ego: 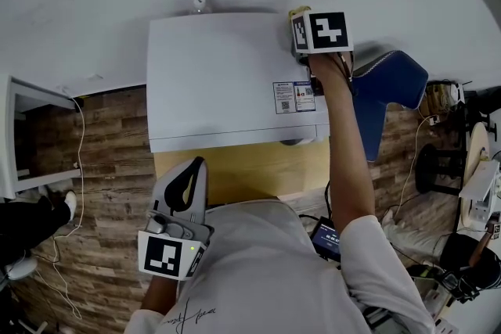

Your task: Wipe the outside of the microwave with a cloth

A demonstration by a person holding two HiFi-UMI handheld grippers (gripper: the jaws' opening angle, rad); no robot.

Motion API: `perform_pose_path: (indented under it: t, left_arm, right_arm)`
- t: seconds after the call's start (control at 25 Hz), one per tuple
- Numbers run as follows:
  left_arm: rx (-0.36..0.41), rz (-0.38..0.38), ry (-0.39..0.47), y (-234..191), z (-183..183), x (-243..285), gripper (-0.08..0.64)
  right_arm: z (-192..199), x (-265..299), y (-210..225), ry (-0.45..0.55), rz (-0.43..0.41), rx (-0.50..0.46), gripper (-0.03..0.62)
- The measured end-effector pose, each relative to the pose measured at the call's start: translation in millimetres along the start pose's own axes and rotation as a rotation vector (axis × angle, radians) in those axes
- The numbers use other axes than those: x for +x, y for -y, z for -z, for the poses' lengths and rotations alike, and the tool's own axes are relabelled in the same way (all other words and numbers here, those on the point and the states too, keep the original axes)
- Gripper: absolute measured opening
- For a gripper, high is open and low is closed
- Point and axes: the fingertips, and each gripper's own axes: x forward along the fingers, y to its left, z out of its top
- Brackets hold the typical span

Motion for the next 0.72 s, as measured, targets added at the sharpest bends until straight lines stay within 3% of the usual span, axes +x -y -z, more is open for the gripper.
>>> perform_pose_path:
  t: [0.72]
  left_arm:
    - [0.000, 0.001, -0.012, -7, 1, -4, -0.005]
  right_arm:
    - [-18, 6, -58, -0.002, 0.005, -0.082, 0.117]
